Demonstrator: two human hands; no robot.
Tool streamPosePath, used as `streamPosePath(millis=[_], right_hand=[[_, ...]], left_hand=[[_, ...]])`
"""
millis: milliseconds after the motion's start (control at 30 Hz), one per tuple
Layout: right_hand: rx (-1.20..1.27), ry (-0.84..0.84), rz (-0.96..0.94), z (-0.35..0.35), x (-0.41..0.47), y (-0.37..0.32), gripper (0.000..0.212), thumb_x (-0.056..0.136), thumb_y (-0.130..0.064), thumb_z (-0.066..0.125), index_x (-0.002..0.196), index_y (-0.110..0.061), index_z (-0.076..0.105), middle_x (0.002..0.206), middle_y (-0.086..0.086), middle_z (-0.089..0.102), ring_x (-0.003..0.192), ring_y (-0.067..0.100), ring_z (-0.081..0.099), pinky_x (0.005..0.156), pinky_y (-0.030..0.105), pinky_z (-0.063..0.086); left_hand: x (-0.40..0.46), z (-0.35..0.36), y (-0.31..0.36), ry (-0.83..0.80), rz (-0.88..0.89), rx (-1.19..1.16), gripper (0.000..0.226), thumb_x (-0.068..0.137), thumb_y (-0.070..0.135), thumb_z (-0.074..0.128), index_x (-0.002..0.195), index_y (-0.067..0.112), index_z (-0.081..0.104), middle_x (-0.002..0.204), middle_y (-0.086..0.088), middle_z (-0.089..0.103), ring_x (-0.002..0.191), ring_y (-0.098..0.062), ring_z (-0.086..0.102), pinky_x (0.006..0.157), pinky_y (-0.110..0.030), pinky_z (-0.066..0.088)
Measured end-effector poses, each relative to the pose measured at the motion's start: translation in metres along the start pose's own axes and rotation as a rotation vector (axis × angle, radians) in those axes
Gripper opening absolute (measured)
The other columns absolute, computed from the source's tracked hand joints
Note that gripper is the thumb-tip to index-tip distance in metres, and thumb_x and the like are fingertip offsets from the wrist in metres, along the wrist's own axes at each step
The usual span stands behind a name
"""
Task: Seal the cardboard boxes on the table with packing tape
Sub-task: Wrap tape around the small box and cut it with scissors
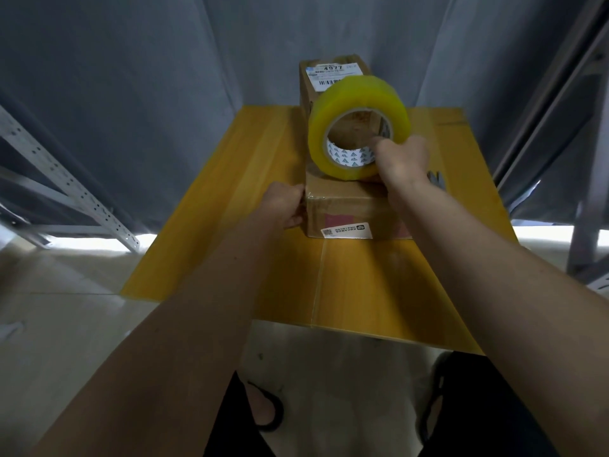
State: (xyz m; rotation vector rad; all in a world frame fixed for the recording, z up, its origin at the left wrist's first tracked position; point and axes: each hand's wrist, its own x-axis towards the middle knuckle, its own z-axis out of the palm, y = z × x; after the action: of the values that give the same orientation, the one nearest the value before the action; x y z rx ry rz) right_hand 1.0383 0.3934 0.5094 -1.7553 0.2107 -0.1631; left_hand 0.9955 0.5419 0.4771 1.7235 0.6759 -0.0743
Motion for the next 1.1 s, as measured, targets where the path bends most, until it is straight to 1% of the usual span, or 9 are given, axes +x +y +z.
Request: streamPosePath(millis=[67, 133, 267, 367, 467, 700, 833, 967, 1100], right_hand=[[-0.01, -0.005, -0.003, 0.0, 0.0, 0.0, 0.012, 0.083, -0.023, 0.065, 0.073, -0.021, 0.061, 0.072, -0.007, 0.064, 0.076, 0.016, 0.064, 0.074, 0.034, 0.056], [-0.007, -0.004, -0.008, -0.002, 0.0, -0.001, 0.012, 0.083, -0.022, 0.065, 0.072, -0.021, 0.062, 0.069, -0.009, 0.063, 0.073, 0.014, 0.063, 0.066, 0.029, 0.052], [0.001, -0.018, 0.002, -0.005, -0.001, 0.0, 0.013, 0.083, -0.02, 0.066, 0.071, -0.022, 0.061, 0.069, -0.009, 0.062, 0.067, 0.01, 0.06, 0.063, 0.027, 0.051], [-0.02, -0.026, -0.012, -0.005, -0.003, -0.002, 0.015, 0.084, -0.02, 0.065, 0.091, -0.008, 0.07, 0.08, 0.002, 0.07, 0.069, 0.015, 0.063, 0.065, 0.03, 0.052], [-0.069, -0.037, -0.012, -0.004, -0.004, -0.004, 0.03, 0.083, -0.025, 0.068, 0.103, -0.003, 0.07, 0.093, 0.011, 0.072, 0.085, 0.024, 0.067, 0.076, 0.038, 0.055], [-0.074, -0.125, -0.042, -0.005, -0.006, 0.0, 0.017, 0.081, -0.026, 0.073, 0.08, -0.023, 0.056, 0.08, -0.006, 0.063, 0.067, 0.008, 0.056, 0.058, 0.024, 0.044], [-0.06, -0.162, -0.053, -0.007, -0.003, -0.003, 0.009, 0.085, -0.018, 0.065, 0.093, -0.02, 0.062, 0.086, -0.001, 0.066, 0.069, 0.014, 0.055, 0.06, 0.025, 0.042], [-0.075, -0.166, -0.015, -0.007, 0.0, -0.004, 0.038, 0.082, -0.019, 0.066, 0.118, -0.009, 0.061, 0.092, 0.004, 0.065, 0.071, 0.018, 0.052, 0.064, 0.028, 0.041], [-0.121, -0.103, 0.003, -0.021, 0.008, -0.005, 0.003, 0.08, -0.016, 0.066, 0.08, -0.015, 0.063, 0.069, 0.001, 0.06, 0.051, 0.016, 0.051, 0.041, 0.019, 0.039]], left_hand=[[0.005, 0.0, 0.004, 0.088, 0.095, 0.024, 0.017, 0.095, 0.006, 0.044, 0.089, 0.003, 0.06, 0.082, -0.012, 0.059, 0.079, -0.028, 0.057, 0.064, -0.034, 0.049], [0.001, 0.005, 0.009, 0.068, 0.225, -0.082, 0.038, 0.093, 0.005, 0.04, 0.129, 0.009, 0.052, 0.111, -0.008, 0.058, 0.097, -0.023, 0.058, 0.077, -0.035, 0.049], [-0.003, 0.002, 0.017, -0.332, 0.306, -0.152, 0.09, 0.054, 0.005, 0.048, 0.143, 0.001, 0.033, 0.091, 0.0, 0.05, 0.074, -0.008, 0.048, 0.061, -0.02, 0.04], [0.001, -0.014, 0.023, -0.523, 0.349, 0.273, 0.103, 0.058, 0.018, 0.071, 0.147, 0.018, 0.02, 0.14, -0.006, 0.034, 0.122, -0.019, 0.044, 0.097, -0.029, 0.048], [0.004, -0.012, 0.025, -0.386, 0.401, 0.753, 0.133, 0.055, 0.048, 0.09, 0.153, 0.024, 0.003, 0.157, 0.002, -0.002, 0.146, -0.022, 0.011, 0.12, -0.035, 0.017], [0.012, -0.003, 0.018, -0.255, 0.459, 0.767, 0.129, 0.054, 0.053, 0.088, 0.153, 0.02, 0.012, 0.151, -0.004, 0.008, 0.142, -0.022, 0.016, 0.116, -0.028, 0.016], [0.011, -0.004, 0.017, -0.275, 0.482, 0.72, 0.127, 0.056, 0.047, 0.089, 0.153, 0.017, 0.011, 0.153, -0.003, 0.006, 0.144, -0.021, 0.013, 0.115, -0.024, 0.011], [0.013, -0.007, 0.017, -0.291, 0.478, 0.734, 0.131, 0.058, 0.045, 0.089, 0.153, 0.018, 0.003, 0.156, -0.002, -0.003, 0.146, -0.024, 0.007, 0.12, -0.033, 0.012], [0.013, -0.008, 0.018, -0.291, 0.475, 0.706, 0.133, 0.059, 0.043, 0.089, 0.154, 0.02, -0.001, 0.157, -0.001, 0.001, 0.145, -0.022, 0.012, 0.108, -0.024, 0.019]])
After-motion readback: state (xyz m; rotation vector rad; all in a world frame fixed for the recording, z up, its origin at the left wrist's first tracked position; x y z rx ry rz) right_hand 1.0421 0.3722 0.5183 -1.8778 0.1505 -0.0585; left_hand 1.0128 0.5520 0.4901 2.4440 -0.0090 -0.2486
